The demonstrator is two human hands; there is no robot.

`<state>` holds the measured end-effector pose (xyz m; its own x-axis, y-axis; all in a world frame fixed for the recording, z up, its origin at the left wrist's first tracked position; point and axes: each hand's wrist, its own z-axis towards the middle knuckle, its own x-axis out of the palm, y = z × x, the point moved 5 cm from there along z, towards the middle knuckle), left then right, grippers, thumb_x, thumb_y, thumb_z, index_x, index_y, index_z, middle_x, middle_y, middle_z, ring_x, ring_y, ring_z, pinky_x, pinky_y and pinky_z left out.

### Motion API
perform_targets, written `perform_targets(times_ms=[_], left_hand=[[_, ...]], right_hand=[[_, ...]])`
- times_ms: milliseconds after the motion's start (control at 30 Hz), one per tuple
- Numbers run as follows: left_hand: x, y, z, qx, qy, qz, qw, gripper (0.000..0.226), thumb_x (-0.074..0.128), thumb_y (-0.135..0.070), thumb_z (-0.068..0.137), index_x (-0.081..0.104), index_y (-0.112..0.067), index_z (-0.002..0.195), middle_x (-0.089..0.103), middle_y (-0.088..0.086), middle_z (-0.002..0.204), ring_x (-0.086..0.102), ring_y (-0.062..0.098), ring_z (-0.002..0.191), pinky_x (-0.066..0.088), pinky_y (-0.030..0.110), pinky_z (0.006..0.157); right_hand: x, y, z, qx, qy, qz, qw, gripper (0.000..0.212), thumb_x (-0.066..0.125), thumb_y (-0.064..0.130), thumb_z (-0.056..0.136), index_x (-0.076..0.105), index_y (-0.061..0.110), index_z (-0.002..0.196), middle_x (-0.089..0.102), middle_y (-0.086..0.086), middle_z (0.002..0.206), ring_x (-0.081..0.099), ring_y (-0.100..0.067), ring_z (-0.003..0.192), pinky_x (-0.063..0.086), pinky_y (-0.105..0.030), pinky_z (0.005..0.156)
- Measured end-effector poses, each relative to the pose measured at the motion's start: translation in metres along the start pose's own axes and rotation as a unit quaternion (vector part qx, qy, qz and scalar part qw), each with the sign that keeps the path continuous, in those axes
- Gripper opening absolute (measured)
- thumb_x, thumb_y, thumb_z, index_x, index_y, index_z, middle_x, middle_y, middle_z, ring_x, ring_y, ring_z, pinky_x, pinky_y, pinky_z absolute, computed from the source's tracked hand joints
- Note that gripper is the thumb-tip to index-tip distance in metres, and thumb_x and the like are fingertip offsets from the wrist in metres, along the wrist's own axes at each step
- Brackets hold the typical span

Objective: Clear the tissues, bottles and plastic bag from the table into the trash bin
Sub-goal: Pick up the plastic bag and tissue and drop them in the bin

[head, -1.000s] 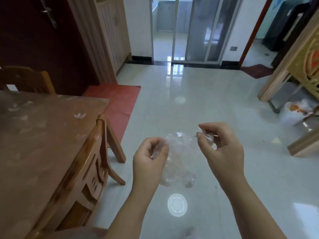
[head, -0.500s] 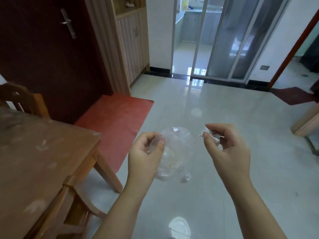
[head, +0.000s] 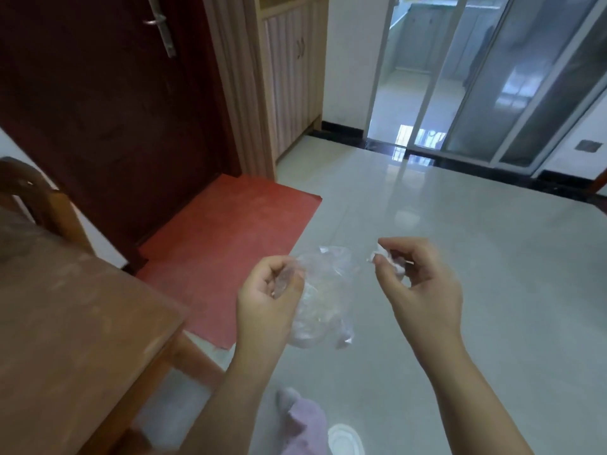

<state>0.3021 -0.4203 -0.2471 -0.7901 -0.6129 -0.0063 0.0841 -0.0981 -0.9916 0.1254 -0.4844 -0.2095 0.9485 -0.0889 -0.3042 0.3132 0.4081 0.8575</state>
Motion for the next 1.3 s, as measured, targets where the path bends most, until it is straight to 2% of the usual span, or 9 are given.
perform_targets(times_ms=[167, 367, 533, 633, 733, 867, 967, 1067, 1300], left_hand=[[0.004, 0.010, 0.102, -0.013, -0.032, -0.015, 0.999, 0.017, 0.066, -0.008, 0.079, 0.064, -0.025, 0.076, 0.065, -0.016, 0.070, 0.059, 0.008, 0.070, 0.048, 0.028, 0.070], [-0.009, 0.013, 0.200, -0.009, -0.076, -0.009, 0.997, 0.012, 0.063, -0.013, 0.076, 0.063, -0.025, 0.075, 0.064, -0.015, 0.066, 0.057, 0.002, 0.064, 0.046, 0.016, 0.062], [-0.032, 0.024, 0.249, -0.022, -0.151, 0.037, 0.988, 0.020, 0.061, 0.000, 0.082, 0.062, -0.018, 0.074, 0.059, -0.008, 0.064, 0.052, -0.003, 0.054, 0.044, 0.011, 0.052], [-0.042, 0.032, 0.281, -0.015, -0.192, 0.054, 0.980, 0.022, 0.062, -0.002, 0.082, 0.061, -0.021, 0.072, 0.063, -0.013, 0.061, 0.054, -0.004, 0.056, 0.044, 0.012, 0.052], [-0.048, 0.036, 0.316, 0.004, -0.212, 0.090, 0.973, 0.021, 0.063, -0.006, 0.083, 0.061, -0.025, 0.074, 0.063, -0.023, 0.067, 0.056, -0.004, 0.061, 0.044, 0.010, 0.054], [-0.056, 0.038, 0.368, 0.019, -0.255, 0.123, 0.959, 0.018, 0.066, -0.012, 0.084, 0.061, -0.028, 0.076, 0.065, -0.018, 0.078, 0.059, 0.000, 0.068, 0.049, 0.017, 0.058], [-0.065, 0.032, 0.404, 0.035, -0.303, 0.115, 0.945, 0.010, 0.066, -0.022, 0.079, 0.062, -0.032, 0.078, 0.066, -0.016, 0.078, 0.062, 0.005, 0.072, 0.054, 0.025, 0.061], [-0.081, 0.026, 0.425, 0.041, -0.360, 0.102, 0.927, 0.017, 0.068, -0.015, 0.082, 0.063, -0.031, 0.080, 0.067, -0.013, 0.081, 0.064, 0.011, 0.075, 0.056, 0.033, 0.065], [-0.138, 0.028, 0.448, 0.038, -0.474, 0.094, 0.875, 0.014, 0.068, -0.015, 0.081, 0.063, -0.028, 0.080, 0.068, -0.015, 0.074, 0.064, 0.006, 0.069, 0.054, 0.023, 0.061]], right_hand=[[0.071, -0.006, 0.090, -0.027, 0.042, -0.011, 0.999, 0.025, 0.069, 0.001, 0.075, 0.062, 0.023, 0.084, 0.058, 0.014, 0.083, 0.054, -0.001, 0.078, 0.040, -0.008, 0.070], [0.157, -0.001, 0.174, -0.057, 0.092, 0.012, 0.994, 0.025, 0.070, 0.002, 0.075, 0.062, 0.025, 0.084, 0.060, 0.011, 0.084, 0.055, -0.004, 0.078, 0.041, -0.010, 0.070], [0.222, -0.013, 0.215, -0.060, 0.152, 0.045, 0.986, 0.029, 0.069, 0.002, 0.075, 0.062, 0.029, 0.083, 0.060, 0.013, 0.081, 0.056, -0.005, 0.077, 0.041, -0.010, 0.067], [0.260, -0.023, 0.241, -0.060, 0.186, 0.071, 0.978, 0.026, 0.065, 0.008, 0.074, 0.062, 0.032, 0.083, 0.059, 0.015, 0.081, 0.056, -0.004, 0.078, 0.040, -0.008, 0.068], [0.296, -0.029, 0.273, -0.071, 0.215, 0.088, 0.970, 0.023, 0.065, 0.006, 0.074, 0.063, 0.027, 0.085, 0.061, 0.013, 0.084, 0.057, -0.004, 0.078, 0.039, -0.007, 0.068], [0.347, -0.029, 0.320, -0.100, 0.251, 0.097, 0.958, 0.025, 0.067, 0.001, 0.075, 0.064, 0.022, 0.087, 0.061, 0.011, 0.085, 0.056, -0.002, 0.080, 0.039, -0.006, 0.069], [0.386, -0.019, 0.354, -0.129, 0.292, 0.102, 0.942, 0.025, 0.068, 0.003, 0.075, 0.063, 0.024, 0.087, 0.059, 0.016, 0.085, 0.056, -0.001, 0.081, 0.040, -0.007, 0.068], [0.426, -0.002, 0.379, -0.187, 0.327, 0.115, 0.919, 0.023, 0.069, 0.003, 0.074, 0.063, 0.022, 0.086, 0.058, 0.017, 0.084, 0.055, 0.000, 0.081, 0.040, -0.006, 0.068], [0.522, 0.028, 0.389, -0.197, 0.424, 0.196, 0.862, 0.020, 0.070, 0.004, 0.075, 0.065, 0.019, 0.088, 0.063, 0.005, 0.089, 0.059, -0.007, 0.083, 0.045, -0.012, 0.069]])
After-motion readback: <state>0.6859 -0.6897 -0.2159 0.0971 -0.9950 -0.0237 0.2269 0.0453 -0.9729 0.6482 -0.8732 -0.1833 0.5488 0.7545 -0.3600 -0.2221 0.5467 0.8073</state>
